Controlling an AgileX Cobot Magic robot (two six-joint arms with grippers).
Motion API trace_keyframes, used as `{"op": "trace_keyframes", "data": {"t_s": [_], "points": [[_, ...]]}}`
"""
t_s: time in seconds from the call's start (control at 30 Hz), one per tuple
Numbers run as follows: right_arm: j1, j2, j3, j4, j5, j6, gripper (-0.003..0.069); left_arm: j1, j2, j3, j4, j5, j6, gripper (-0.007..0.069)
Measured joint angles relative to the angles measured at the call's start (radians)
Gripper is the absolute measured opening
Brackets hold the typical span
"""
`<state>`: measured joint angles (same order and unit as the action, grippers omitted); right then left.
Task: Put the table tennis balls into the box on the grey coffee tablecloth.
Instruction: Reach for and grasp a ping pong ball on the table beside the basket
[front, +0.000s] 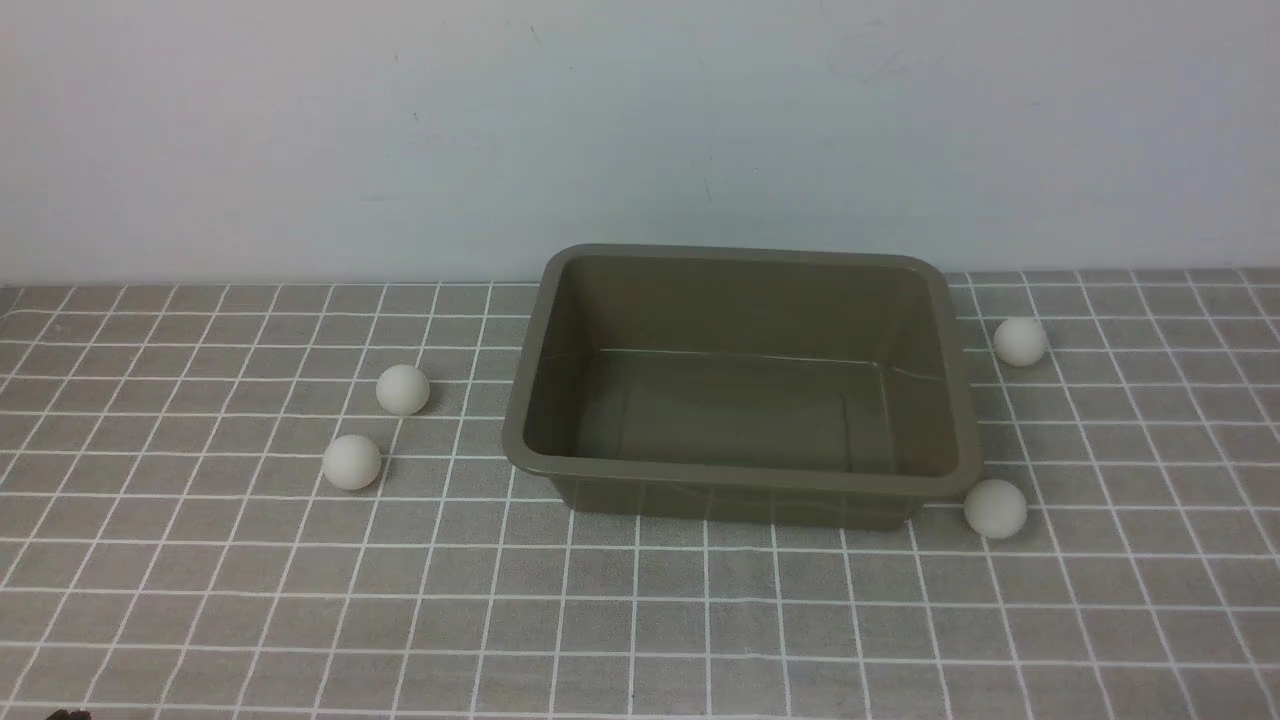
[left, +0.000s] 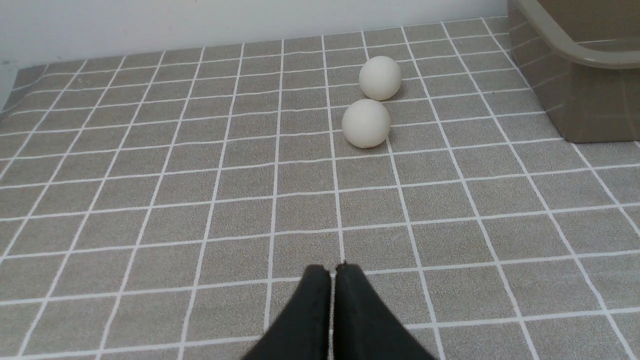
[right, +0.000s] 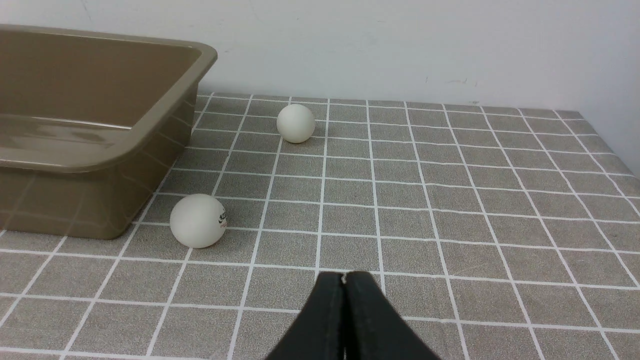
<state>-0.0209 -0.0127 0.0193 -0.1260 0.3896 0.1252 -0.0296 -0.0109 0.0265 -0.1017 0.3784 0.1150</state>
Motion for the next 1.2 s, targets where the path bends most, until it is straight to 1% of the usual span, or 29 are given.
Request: {"op": "trace_keyframes", "data": {"t_s": [1.07, 1.17, 1.2], "points": [[0.0, 0.0, 0.0, 0.0, 0.0, 0.0, -0.0015, 0.0, 0.0, 0.0, 0.0, -0.001, 0.0, -0.0005], [0.0, 0.0, 0.0, 0.0, 0.0, 0.0, -0.0015, 0.0, 0.0, 0.001, -0.039, -0.025, -0.013, -0.0005], [0.0, 0.0, 0.0, 0.001, -0.002, 0.001, -0.0015, 0.0, 0.0, 0.001, -0.108, -0.057, -0.043, -0.0005]]}}
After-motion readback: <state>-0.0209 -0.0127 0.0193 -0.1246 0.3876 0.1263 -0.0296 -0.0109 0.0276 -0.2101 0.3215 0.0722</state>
